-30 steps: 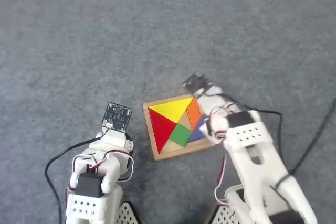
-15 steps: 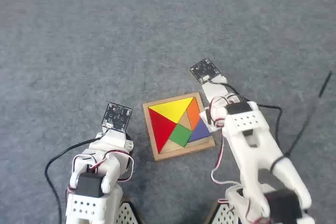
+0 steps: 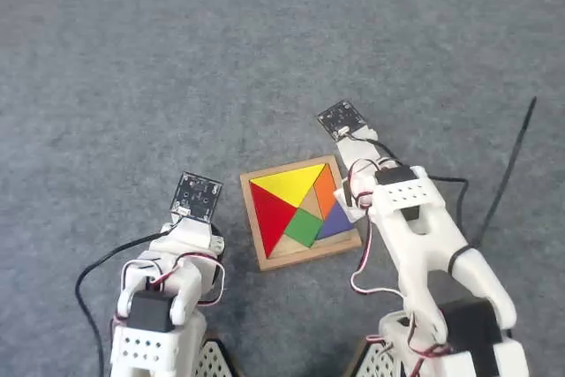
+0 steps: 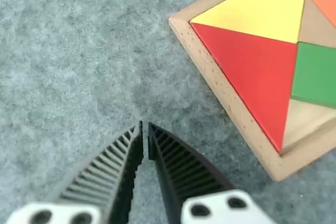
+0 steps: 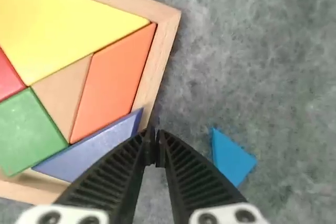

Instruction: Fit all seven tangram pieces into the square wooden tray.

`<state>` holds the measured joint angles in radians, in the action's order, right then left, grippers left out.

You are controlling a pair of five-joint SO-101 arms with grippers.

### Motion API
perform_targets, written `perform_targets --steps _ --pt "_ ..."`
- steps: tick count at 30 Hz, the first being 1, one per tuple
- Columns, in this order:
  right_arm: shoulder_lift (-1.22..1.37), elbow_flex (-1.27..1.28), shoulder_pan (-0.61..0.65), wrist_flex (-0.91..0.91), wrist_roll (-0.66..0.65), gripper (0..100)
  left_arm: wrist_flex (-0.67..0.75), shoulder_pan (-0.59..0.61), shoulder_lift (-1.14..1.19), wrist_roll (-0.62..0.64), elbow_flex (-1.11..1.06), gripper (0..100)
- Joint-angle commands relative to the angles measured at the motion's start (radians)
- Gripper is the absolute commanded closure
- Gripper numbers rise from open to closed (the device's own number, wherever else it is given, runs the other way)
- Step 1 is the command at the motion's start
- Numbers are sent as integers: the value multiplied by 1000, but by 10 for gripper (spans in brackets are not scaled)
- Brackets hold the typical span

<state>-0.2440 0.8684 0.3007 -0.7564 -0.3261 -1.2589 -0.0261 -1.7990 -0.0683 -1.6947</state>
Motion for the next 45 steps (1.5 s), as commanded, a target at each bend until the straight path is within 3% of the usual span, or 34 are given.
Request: perform_targets --steps 1,11,20,25,27,31,37,41,45 --pt "-15 -9 53 7 9 993 -3 3 -18 -3 10 981" --pt "-22 34 70 -7 9 993 -3 3 -18 -3 10 981" --pt "-275 5 -59 -145 3 989 -3 3 -18 -3 10 981" --pt "-237 -166 -120 -397 -169 812 -3 3 -18 -3 10 981" --pt "-194 -227 -137 -449 -157 779 -3 3 -18 -3 10 981" --pt "-125 -250 -147 -418 -127 798 -3 3 -18 -3 10 981" --pt "-33 -249 -139 -374 -276 802 -3 3 -18 -3 10 981" --pt "10 -252 -148 -383 -374 741 -3 3 -18 -3 10 981" --pt "56 -252 -142 -366 -382 705 -3 3 -18 -3 10 981"
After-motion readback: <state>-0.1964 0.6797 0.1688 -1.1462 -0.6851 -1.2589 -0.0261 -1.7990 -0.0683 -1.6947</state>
